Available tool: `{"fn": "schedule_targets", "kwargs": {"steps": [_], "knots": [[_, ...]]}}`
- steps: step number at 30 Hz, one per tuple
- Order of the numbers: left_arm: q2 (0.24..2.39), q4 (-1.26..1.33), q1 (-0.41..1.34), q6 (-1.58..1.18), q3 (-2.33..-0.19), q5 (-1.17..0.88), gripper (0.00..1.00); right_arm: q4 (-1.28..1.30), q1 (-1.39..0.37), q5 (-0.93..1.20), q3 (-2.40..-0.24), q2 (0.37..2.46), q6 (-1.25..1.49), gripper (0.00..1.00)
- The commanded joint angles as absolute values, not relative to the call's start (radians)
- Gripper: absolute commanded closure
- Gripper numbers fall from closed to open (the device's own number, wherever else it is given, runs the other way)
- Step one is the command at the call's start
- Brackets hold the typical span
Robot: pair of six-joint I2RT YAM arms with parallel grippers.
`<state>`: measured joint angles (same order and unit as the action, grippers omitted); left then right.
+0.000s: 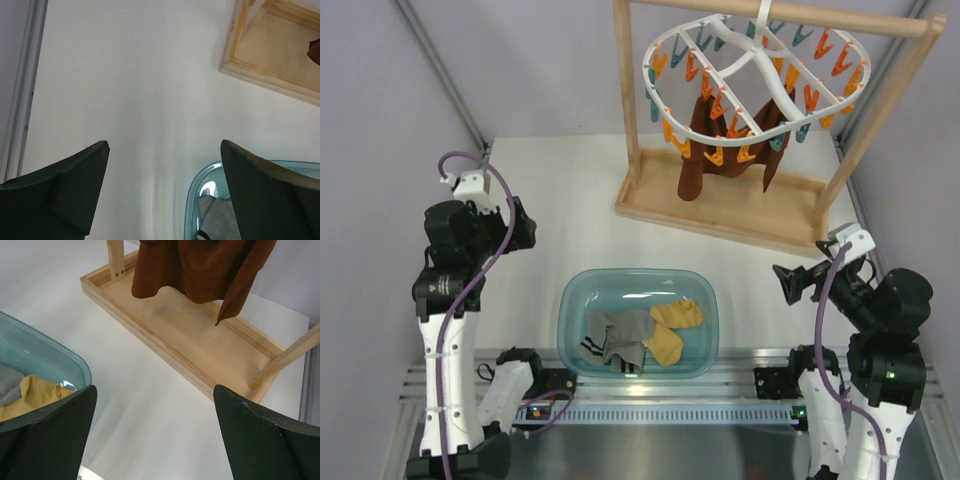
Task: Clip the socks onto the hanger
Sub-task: Open the clamp at the hanger.
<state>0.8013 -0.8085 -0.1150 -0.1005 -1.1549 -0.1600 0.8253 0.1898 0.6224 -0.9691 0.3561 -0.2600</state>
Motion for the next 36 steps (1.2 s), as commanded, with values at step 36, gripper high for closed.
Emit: {"fn": "schedule_targets", "kwargs": {"steps": [36], "knots": [[1.402,0.860,0.466,-0.256,-1.075,-0.723,0.31,0.387,0.118,0.962,-0.997,0.692,-0.110,0.02]]}}
